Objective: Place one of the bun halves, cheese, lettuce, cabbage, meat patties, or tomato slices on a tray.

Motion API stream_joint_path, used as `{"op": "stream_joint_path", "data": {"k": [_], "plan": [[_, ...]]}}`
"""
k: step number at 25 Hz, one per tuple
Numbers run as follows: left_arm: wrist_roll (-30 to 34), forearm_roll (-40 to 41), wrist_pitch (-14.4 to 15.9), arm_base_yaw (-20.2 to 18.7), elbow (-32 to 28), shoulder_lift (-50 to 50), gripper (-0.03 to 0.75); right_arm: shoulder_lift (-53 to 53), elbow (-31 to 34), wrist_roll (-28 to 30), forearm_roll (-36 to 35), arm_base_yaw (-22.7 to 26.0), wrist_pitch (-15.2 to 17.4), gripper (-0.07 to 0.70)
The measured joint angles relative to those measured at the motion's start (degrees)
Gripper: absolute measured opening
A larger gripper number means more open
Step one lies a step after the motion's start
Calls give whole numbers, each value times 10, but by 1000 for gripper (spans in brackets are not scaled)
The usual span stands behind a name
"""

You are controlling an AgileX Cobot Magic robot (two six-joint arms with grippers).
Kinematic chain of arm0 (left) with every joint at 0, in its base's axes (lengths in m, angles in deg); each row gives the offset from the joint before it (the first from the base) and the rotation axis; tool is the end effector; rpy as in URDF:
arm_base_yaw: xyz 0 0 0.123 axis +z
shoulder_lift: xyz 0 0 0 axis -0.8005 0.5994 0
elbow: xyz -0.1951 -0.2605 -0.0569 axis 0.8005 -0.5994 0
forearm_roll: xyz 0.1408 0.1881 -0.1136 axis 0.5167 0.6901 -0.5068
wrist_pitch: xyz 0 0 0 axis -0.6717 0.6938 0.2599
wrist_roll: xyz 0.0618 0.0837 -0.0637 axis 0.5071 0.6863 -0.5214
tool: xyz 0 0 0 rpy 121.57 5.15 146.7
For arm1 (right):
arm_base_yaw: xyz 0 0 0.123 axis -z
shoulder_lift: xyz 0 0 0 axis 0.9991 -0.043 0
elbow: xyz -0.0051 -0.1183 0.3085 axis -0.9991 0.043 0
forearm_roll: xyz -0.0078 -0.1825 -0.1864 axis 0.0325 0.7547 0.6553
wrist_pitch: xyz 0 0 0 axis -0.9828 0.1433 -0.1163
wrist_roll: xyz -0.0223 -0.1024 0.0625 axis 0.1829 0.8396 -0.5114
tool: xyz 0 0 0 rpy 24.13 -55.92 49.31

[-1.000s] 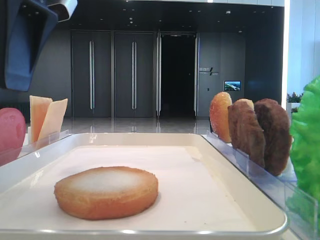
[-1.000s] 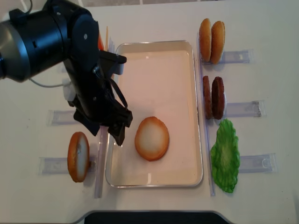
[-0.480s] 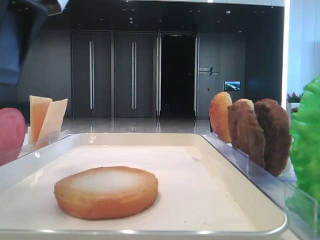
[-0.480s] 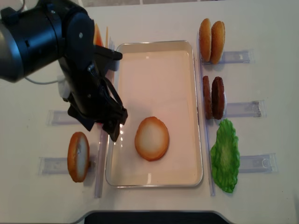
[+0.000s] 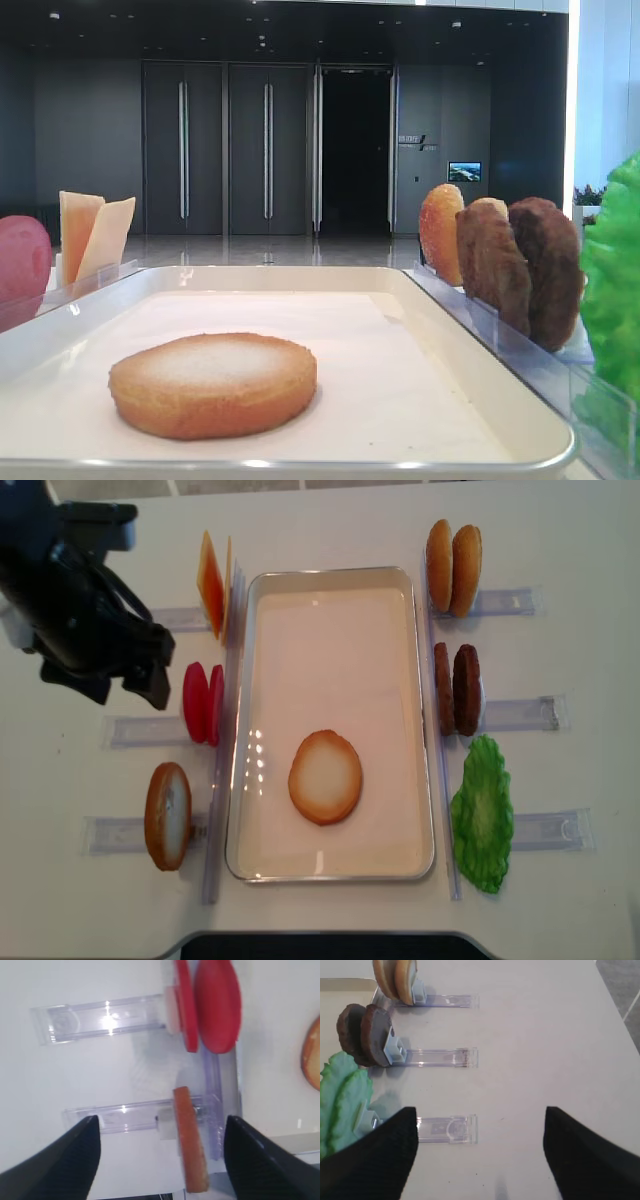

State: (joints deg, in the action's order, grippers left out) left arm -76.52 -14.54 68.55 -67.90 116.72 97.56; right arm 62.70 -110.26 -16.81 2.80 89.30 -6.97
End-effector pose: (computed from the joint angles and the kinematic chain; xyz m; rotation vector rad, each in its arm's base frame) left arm 0.2578 -0.0615 0.3026 0.1364 2.9719 0.0220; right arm -0.0202 0.0123 0.2587 -0.0962 2.1120 0.0427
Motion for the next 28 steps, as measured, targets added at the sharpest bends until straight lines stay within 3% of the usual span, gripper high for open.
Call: {"op": "stream_joint_path", "data": {"k": [3,7,11,15,22,28], "plan": [[15,21,2,43,0,-17,576,0,0,0,0,0,0,527],[20,46,3,68,0,-30,576,0,0,0,0,0,0,527],[21,44,3,70,-7,-49,576,0,0,0,0,0,0,527],[21,42,3,70,-52,-103,576,0,0,0,0,0,0,527],[22,32,9,70,-162,-259,573,0,0,0,0,0,0,527],[32,17,15,70,-189,-399,567,0,0,0,0,0,0,527]]}}
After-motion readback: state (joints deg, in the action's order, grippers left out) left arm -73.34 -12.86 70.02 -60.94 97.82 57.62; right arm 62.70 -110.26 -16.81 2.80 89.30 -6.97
